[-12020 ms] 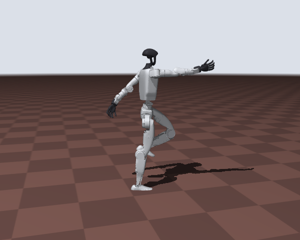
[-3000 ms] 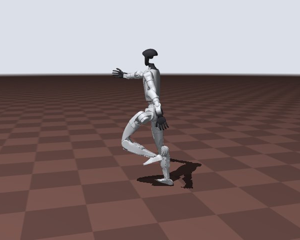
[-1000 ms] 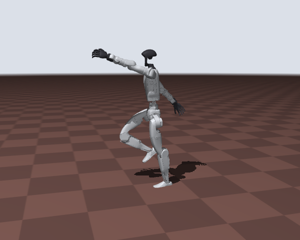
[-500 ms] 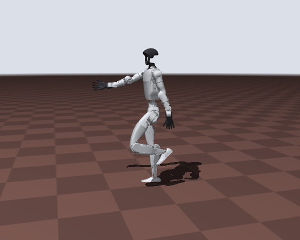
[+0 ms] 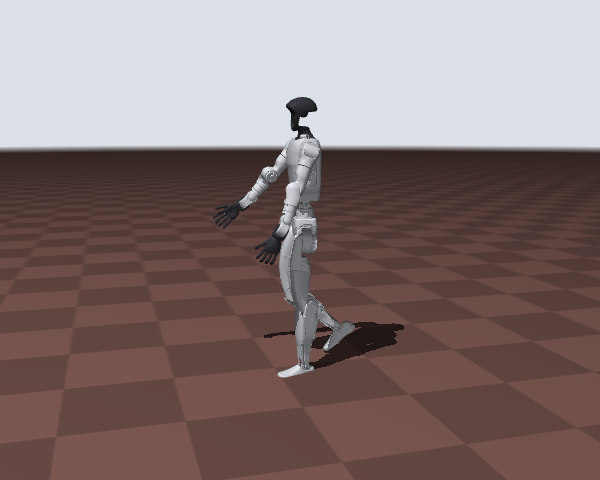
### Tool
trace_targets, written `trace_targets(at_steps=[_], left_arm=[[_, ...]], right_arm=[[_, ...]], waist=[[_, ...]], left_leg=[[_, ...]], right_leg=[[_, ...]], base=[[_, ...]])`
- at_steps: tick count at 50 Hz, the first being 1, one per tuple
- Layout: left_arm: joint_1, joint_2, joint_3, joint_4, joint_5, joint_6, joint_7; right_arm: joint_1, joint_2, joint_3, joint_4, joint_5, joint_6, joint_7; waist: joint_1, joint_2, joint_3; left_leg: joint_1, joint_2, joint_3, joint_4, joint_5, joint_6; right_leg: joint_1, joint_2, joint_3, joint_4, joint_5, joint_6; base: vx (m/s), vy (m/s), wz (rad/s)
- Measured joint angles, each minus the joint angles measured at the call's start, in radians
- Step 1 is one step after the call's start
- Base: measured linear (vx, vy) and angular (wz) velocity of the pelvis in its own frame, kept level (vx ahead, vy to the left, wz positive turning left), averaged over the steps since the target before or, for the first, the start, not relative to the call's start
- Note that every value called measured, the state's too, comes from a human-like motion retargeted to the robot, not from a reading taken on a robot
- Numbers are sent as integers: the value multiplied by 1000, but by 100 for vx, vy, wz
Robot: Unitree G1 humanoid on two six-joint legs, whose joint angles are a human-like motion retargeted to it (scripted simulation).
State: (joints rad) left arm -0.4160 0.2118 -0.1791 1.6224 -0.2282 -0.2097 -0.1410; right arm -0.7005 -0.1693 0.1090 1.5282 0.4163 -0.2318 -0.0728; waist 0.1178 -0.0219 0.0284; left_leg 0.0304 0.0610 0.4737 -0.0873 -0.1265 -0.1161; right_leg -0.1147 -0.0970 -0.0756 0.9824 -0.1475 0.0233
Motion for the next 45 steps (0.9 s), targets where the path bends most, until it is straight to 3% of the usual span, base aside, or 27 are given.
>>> trace_targets(at_steps=[4,9,14,19,22,24,25,27,28,30,33,37,40,45], left_arm=[[-557,70,103,-77,132,106,45],[-1063,182,-100,-144,47,98,119],[-1344,284,-221,-140,146,127,84],[-1360,254,-245,-132,175,108,41],[-1213,206,-209,-172,167,77,24],[-1047,162,-155,-231,134,50,15],[-955,137,-124,-258,108,37,10],[-758,83,-70,-283,62,35,26],[-654,61,-50,-267,77,40,21],[-425,28,-19,-188,160,49,-11],[-32,7,21,-14,229,78,-156],[473,-30,-32,57,156,47,-226],[819,-23,-131,-3,60,12,-332],[1210,55,-142,-10,-18,72,-399]], right_arm=[[466,12,58,112,-223,144,171],[980,3,115,113,22,173,308],[1284,-53,49,141,1,218,423],[1332,-49,8,172,-35,219,416],[1235,-21,41,169,-4,198,404],[1116,-10,40,172,17,185,371],[1049,-9,27,172,26,181,344],[871,-23,-53,172,15,200,242],[773,-32,-94,172,4,205,197],[559,-52,-143,165,64,180,110],[197,-89,-194,111,133,140,37],[-308,-147,-164,29,238,63,-51],[-641,-217,-12,-4,400,-35,-103],[-1051,-345,199,-10,490,-78,-157]], waist=[[-123,29,50],[-290,58,79],[-370,52,72],[-350,32,45],[-308,24,19],[-272,20,13],[-253,14,14],[-201,-22,65],[-156,-46,82],[-49,-94,113],[17,-140,68],[118,-166,52],[227,-202,61],[293,-214,32]], left_leg=[[45,-5,-129,0,-46,-3],[90,-6,-235,0,-89,21],[144,-16,-264,0,-116,25],[195,-28,-288,0,-131,11],[224,-38,-286,0,-146,1],[253,-48,-285,10,-158,-4],[268,-57,-289,25,-167,-4],[335,-95,-301,72,-169,12],[353,-119,-294,109,-159,29],[340,-155,-255,265,-119,60],[-50,-87,-188,995,-135,64],[-456,40,-148,1698,-315,192],[-651,84,-130,1950,-461,268],[-915,94,-178,1986,-522,292]], right_leg=[[-279,-53,-80,597,-114,-46],[-556,-94,-102,943,-176,-74],[-700,-89,-95,928,-232,-106],[-647,-50,-126,599,-235,-72],[-521,-17,-154,207,-235,-44],[-360,6,-193,-187,-208,-25],[-258,17,-215,-416,-171,-10],[-2,37,-230,-857,0,43],[74,36,-207,-967,68,68],[174,18,-123,-1056,133,97],[161,-19,-23,-1046,123,90],[173,-43,71,-1068,93,91],[185,-78,132,-1070,74,93],[212,-90,118,-1070,46,95]], base=[[43,16,176],[48,9,102],[49,1,20],[48,-7,9],[48,-9,-10],[52,-9,-12],[58,-10,-7],[62,-13,-44],[60,-17,-129],[55,-19,-194],[42,-11,-147],[48,6,-121],[51,11,-102],[52,14,7]])
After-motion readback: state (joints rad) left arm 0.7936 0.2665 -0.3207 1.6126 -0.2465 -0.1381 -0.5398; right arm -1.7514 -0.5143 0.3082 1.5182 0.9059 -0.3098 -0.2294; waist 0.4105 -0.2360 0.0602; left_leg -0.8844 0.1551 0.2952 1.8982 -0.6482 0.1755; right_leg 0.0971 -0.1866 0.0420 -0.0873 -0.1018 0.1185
